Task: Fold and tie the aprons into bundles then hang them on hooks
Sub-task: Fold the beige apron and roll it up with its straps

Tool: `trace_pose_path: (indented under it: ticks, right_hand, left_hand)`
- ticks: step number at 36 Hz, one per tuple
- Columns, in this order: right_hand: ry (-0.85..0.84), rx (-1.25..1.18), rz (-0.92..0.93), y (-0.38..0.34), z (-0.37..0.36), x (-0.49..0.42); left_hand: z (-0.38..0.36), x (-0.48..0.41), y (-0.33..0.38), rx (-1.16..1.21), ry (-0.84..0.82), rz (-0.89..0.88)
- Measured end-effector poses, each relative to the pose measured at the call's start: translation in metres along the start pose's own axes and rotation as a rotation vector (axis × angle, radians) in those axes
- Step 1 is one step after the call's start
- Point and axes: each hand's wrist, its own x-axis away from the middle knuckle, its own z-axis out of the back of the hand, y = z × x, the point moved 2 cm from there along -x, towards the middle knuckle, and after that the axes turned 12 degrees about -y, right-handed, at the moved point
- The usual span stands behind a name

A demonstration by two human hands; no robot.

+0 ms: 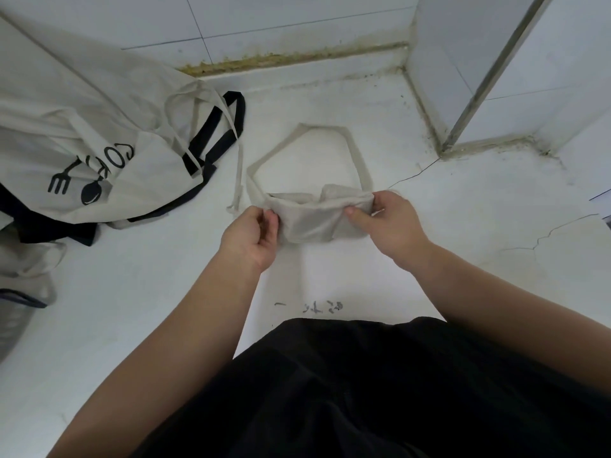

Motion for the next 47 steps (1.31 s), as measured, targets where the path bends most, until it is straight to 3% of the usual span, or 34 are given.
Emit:
trace_pose_path:
  ticks: [4,9,12,17,21,29,35,40,47]
  right_hand:
    - [0.089,-0.050,-0.074,0.009,-0.001,-0.007]
    - [0.102,-0.041,-0.151,0.012,-0.002,-0.012]
    - [0.124,0.006,-0.175,0.012,-0.003,-0.013]
    - [0.118,0.069,-0.232,0.009,-0.004,-0.018]
    - [0.083,0.172,-0.262,0.004,-0.015,-0.018]
    - [0.073,0.389,-0.167,-0.006,-0.030,-0.015]
    - [-0.062,0.583,-0.035,-0.018,-0.032,-0.015]
    - [-0.113,0.659,-0.047,-0.024,-0.017,-0.022]
    - [-0.301,0.511,0.134,-0.035,-0.029,-0.020]
  left_hand:
    - [0.006,-0.008,-0.005,-0.843,0.106,-0.297]
    - [0.009,-0.012,-0.016,-1.256,0.206,-0.593]
    - [0.002,-0.006,-0.020,-1.304,0.126,-0.721]
    - [-0.002,0.001,-0.029,-1.282,-0.035,-0.552]
    - [-0.004,-0.001,-0.033,-1.281,0.018,-0.467]
    - [-0.021,-0.002,-0.040,-1.390,0.092,-0.588]
    - [-0.035,0.001,-0.040,-1.622,-0.024,-0.725]
    - [-0.032,0.010,-0.039,-1.496,-0.270,-0.750]
    - [-0.026,0.008,-0.034,-1.332,-0.108,-0.818]
